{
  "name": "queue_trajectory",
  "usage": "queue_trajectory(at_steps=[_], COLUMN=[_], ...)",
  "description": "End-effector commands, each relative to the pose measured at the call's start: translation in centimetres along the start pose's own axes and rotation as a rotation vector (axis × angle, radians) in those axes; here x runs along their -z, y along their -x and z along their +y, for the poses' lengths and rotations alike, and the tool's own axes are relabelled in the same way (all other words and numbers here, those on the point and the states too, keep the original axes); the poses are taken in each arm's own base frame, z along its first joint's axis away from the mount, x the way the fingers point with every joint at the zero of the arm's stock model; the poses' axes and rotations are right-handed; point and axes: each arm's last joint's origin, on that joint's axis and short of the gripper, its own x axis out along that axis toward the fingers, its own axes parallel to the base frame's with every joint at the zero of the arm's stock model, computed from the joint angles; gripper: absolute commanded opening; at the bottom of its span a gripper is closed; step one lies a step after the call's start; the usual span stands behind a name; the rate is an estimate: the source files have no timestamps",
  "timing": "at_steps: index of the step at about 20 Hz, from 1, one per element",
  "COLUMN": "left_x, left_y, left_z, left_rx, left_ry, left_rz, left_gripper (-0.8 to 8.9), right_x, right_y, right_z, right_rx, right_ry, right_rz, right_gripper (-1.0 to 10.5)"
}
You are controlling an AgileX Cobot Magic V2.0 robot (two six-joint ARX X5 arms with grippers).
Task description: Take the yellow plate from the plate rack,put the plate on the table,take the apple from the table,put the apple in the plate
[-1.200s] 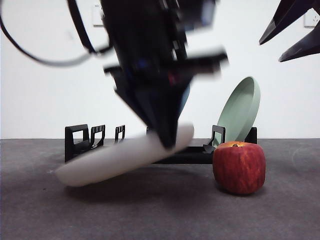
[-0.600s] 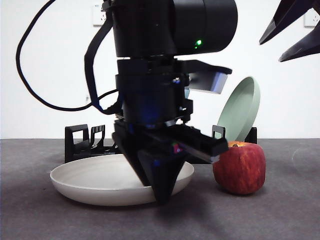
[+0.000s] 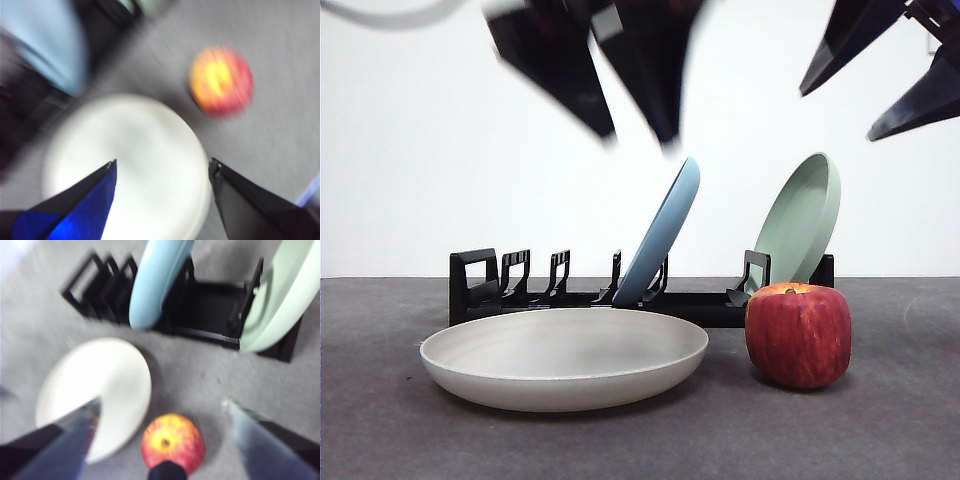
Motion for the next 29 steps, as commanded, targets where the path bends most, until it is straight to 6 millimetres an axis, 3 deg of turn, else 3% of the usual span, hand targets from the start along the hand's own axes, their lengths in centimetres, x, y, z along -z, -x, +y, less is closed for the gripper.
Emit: queue_trajectory(at_steps=[1,5,7,12,16,20,22,25,29], left_x=[-0.2,1.0,2.0,4.4,5.5,5.8,5.9,6.1,6.2], left_y=[4.2,11.5,14.2,18.7,19.6,19.4,19.3,19.3,19.2], left_z=[1.8,5.3,6.5,8.6,9.0,9.0,9.0,9.0,8.9], left_rx=[-0.065,-0.205,-0.241,-0.237,-0.231,-0.234,-0.23,-0.23,-0.232], left_ry=[0.067,0.194,0.247,0.331,0.352,0.342,0.349,0.348,0.343], left_rz=[-0.137,-0.368,-0.449,-0.584,-0.581,-0.549,-0.54,-0.526,-0.518], left_gripper=[3.15,3.15,3.14,3.14,3.14,3.14,3.14,3.14,3.14], right_x=[-0.1,0.2,0.5,2.4,4.1,5.1,5.4,5.5,5.4], right_y=[-0.5,-2.8,-4.4,-9.2,-12.5,-14.1,-14.6,-14.7,-14.6], right_z=[1.1,2.8,3.4,3.0,2.2,1.8,1.6,1.6,1.6], right_rx=[0.016,0.065,0.078,0.118,0.131,0.14,0.152,0.172,0.172], right_ry=[0.079,0.15,0.174,0.185,0.174,0.167,0.156,0.158,0.155], right_rz=[0.04,0.148,0.208,0.38,0.487,0.537,0.552,0.559,0.553], right_gripper=[4.8,4.8,4.8,4.8,4.8,4.6,3.6,0.0,-0.1])
